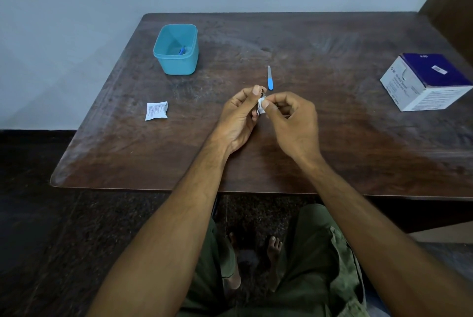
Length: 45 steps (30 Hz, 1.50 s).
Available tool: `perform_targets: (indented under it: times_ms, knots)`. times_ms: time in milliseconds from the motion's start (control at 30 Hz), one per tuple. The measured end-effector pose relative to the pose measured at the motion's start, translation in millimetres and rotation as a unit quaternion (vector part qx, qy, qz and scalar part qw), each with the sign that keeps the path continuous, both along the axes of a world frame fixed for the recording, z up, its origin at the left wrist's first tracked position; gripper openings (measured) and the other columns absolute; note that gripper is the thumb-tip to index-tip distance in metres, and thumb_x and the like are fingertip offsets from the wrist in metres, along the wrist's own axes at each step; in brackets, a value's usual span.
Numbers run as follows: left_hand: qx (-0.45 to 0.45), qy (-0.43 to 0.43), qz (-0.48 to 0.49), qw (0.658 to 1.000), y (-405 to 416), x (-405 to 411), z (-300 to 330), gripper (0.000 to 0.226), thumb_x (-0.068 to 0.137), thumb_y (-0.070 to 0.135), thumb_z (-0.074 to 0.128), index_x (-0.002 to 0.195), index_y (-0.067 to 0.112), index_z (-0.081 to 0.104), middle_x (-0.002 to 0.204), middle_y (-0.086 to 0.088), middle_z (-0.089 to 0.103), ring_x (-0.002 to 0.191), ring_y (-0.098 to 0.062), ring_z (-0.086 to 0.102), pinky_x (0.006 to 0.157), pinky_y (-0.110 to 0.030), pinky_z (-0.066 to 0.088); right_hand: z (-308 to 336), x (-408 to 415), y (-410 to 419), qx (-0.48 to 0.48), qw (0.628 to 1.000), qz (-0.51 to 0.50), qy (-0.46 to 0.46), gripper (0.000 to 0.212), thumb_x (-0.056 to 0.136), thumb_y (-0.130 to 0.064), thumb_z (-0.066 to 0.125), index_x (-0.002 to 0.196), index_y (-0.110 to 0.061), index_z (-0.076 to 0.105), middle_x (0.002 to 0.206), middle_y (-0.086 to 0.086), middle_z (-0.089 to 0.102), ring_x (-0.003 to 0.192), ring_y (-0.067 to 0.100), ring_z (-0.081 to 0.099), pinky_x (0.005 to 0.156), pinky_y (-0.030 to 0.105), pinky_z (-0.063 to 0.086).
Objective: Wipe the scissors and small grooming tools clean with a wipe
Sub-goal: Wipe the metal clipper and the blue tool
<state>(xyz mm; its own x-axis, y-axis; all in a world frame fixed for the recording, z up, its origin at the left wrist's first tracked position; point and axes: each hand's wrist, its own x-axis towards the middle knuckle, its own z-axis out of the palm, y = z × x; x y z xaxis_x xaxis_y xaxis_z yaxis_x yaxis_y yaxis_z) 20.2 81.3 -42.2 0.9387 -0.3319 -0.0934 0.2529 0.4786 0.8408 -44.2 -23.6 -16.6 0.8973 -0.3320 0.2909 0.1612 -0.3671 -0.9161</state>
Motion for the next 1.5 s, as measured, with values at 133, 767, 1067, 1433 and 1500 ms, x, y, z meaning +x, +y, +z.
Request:
perform_targets:
  times_ms: [133,767,1067,1433,1500]
  knots:
    - [-0.008,0.004,-0.002,1.000,-0.8,0.5,-0.1,0.017,0.086,0.027,0.061,0.086,0.010,0.065,0.070,-0.002,0.056,0.062,-0.011,0.042,0.070,-0.026,0.037,7.4,9.7,3.0,-0.011,1.000,-0.024,-0.015,0.003,0.088,-0.020,0.069,0.087,-0.019,0.072,0.081,-0.010,0.072,0.070,0.004,0.068,0.066,0.020,0.053]
    - [-0.008,0.006,0.000,1.000,0.6,-1.6,3.5,0.018,0.098,0.020,0.050,0.088,0.008,0.057,0.084,-0.012,0.056,0.069,-0.013,0.050,0.058,-0.019,0.041,9.8,15.5,4.4,-0.058,0.997,-0.015,-0.038,0.003,0.088,-0.019,0.069,0.087,-0.018,0.071,0.081,-0.012,0.070,0.069,-0.005,0.064,0.059,0.005,0.042]
    - [-0.006,0.004,0.004,1.000,1.1,0.5,1.1,0.021,0.097,0.021,0.053,0.078,0.013,0.055,0.059,0.004,0.056,0.051,-0.004,0.045,0.052,-0.016,0.039,2.0,7.3,5.4,-0.027,0.999,-0.012,-0.034,0.003,0.086,-0.021,0.071,0.083,-0.020,0.071,0.074,-0.018,0.069,0.068,-0.003,0.066,0.062,0.008,0.045]
    - [-0.041,0.004,0.014,0.999,-0.4,2.0,1.9,0.023,0.097,0.015,0.051,0.075,0.009,0.051,0.071,-0.004,0.054,0.058,-0.010,0.053,0.058,-0.023,0.049,-10.2,-5.9,7.6,-0.023,1.000,-0.010,0.006,0.004,0.083,-0.020,0.074,0.085,-0.023,0.071,0.078,-0.015,0.071,0.070,-0.001,0.065,0.065,0.012,0.050]
    - [-0.037,0.004,0.013,0.999,-0.3,1.4,1.5,0.022,0.097,0.016,0.052,0.076,0.010,0.052,0.073,-0.005,0.054,0.057,-0.010,0.052,0.056,-0.023,0.047,-8.8,-5.4,8.1,-0.009,1.000,-0.015,0.017,0.006,0.082,-0.019,0.075,0.085,-0.023,0.071,0.078,-0.014,0.071,0.071,0.000,0.066,0.067,0.014,0.051]
